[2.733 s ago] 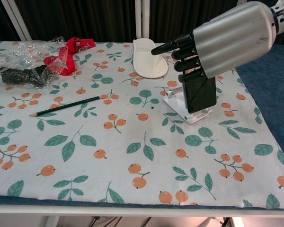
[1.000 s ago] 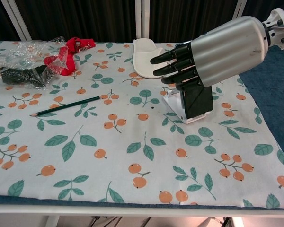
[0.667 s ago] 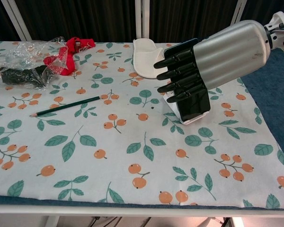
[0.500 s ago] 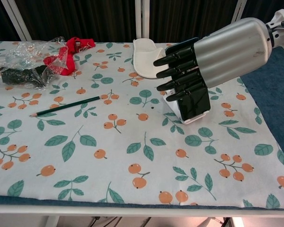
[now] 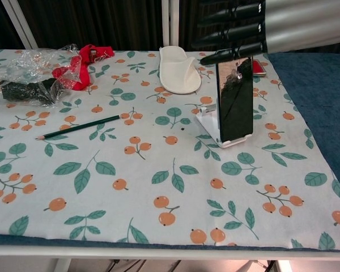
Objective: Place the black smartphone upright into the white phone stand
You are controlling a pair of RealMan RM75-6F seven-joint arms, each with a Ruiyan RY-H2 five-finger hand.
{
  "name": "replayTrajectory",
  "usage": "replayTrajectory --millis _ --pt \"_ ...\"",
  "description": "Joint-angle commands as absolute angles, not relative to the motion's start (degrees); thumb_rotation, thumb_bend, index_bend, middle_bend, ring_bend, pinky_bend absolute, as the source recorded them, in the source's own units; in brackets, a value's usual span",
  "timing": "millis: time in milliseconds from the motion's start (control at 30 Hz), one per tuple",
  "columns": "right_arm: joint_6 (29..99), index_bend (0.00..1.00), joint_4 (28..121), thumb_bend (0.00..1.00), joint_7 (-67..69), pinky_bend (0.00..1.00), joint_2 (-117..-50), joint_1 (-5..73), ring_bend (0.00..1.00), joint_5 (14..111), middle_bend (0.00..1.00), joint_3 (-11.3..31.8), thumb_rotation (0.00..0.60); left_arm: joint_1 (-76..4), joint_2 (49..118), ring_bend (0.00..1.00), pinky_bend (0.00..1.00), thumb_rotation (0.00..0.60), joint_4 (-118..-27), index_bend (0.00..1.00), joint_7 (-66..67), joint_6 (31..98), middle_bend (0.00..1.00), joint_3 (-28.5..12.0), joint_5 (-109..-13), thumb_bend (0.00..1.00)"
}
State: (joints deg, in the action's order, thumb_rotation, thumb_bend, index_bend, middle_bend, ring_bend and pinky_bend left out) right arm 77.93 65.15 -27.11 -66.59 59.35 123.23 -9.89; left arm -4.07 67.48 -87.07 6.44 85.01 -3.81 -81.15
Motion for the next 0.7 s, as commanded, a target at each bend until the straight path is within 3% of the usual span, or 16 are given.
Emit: replayTrajectory --millis 33,200,367,567,700 --pt "85.36 0.00 74.74 0.23 -28.67 0.00 -62.73 48.23 0.00 111.72 0.00 -6.19 0.600 -4.10 67.54 0.13 0.24 0.600 -86.98 0.12 6.33 85.05 0.16 -3.84 -81.25 0.00" --pt "89.86 0.00 87.58 0.21 -22.70 0.00 -63.54 33.98 0.00 91.97 0.00 -3.71 0.600 -4.32 67.74 0.13 0.24 0.600 -87.02 0.12 5.98 85.29 0.16 -3.84 -81.98 0.00" --pt "89.29 0.00 90.27 0.20 -4.25 0.00 -63.94 23.76 0.00 78.97 0.00 -4.10 0.600 -4.34 67.18 0.13 0.23 0.600 -87.90 0.12 5.61 85.88 0.16 -3.52 -83.34 0.00" --pt "87.80 0.00 85.31 0.21 11.93 0.00 -65.34 15.54 0.00 75.77 0.00 -5.66 0.600 -4.32 65.95 0.13 0.23 0.600 -89.33 0.12 4.76 85.73 0.15 -3.27 -83.74 0.00" --pt "88.72 0.00 81.74 0.21 14.76 0.00 -66.60 12.20 0.00 76.31 0.00 -5.59 0.600 -4.41 65.50 0.13 0.23 0.600 -89.63 0.12 4.79 85.96 0.15 -3.06 -84.61 0.00"
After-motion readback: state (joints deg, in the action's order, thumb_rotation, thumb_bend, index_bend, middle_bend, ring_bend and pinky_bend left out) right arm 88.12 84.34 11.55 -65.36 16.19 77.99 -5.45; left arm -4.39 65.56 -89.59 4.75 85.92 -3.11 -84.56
